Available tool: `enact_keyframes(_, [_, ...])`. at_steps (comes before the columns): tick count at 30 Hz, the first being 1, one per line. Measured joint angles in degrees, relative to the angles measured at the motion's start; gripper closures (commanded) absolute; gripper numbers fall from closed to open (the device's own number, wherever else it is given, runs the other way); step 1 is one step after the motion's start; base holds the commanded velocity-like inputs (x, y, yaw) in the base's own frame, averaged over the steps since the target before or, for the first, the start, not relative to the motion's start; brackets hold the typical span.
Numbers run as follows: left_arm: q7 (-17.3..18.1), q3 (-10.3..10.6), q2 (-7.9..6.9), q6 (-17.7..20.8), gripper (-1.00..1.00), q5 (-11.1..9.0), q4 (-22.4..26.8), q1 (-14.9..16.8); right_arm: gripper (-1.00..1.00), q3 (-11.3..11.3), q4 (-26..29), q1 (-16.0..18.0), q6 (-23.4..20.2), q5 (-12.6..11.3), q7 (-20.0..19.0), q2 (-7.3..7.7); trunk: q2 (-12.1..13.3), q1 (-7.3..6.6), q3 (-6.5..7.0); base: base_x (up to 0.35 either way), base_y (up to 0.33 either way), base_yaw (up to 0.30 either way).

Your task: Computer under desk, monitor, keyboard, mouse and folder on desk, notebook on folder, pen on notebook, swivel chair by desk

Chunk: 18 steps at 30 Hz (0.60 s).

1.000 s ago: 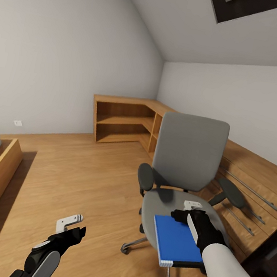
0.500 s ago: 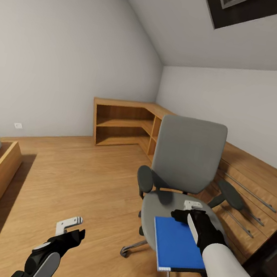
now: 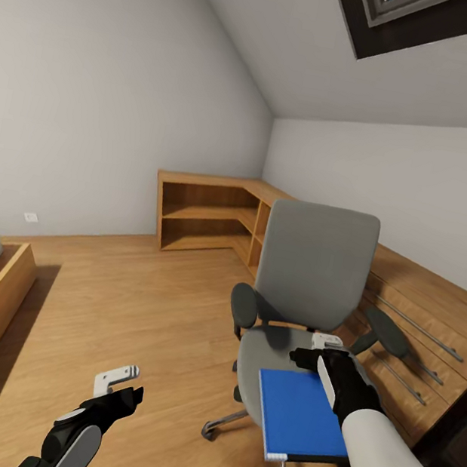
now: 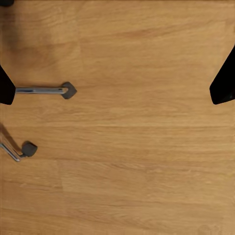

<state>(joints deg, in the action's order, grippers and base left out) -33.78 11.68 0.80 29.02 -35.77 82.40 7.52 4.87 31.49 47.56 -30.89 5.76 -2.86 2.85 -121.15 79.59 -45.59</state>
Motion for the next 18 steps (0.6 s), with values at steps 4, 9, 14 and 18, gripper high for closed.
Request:
enact_keyframes(4, [-0.05, -0.01, 0.0, 0.0, -1.0, 0.0, -0.03, 0.0, -1.0, 0.02, 1.38, -0.08, -0.83, -0.11, -0.04, 0.0, 0.0, 0.0, 0.36, 0.0, 0.0, 0.0])
enact_keyframes(9, [0.01, -0.03, 0.0, 0.0, -1.0, -0.05, -0.4, 0.0, -1.0, 0.03, 1.86, -0.11, -1.27, -0.17, -0.07, -0.07, 0.0, 0.0, 0.81, 0.0, 0.0, 0.0])
enact_keyframes(14, [0.06, -0.12, 0.0, -0.02, -1.0, -0.04, -1.89, 0.0, -1.0, 0.07, 3.93, -0.28, -2.59, -0.24, -0.08, -0.09, 0.0, 0.0, 1.27, 0.0, 0.0, 0.0])
enact_keyframes(18, [-0.01, -0.2, 0.0, -0.07, -1.0, 0.05, -2.21, 0.0, -1.0, 0.11, 6.83, -1.2, -4.27, -0.31, -0.08, -0.13, 0.0, 0.0, 1.63, 0.0, 0.0, 0.0])
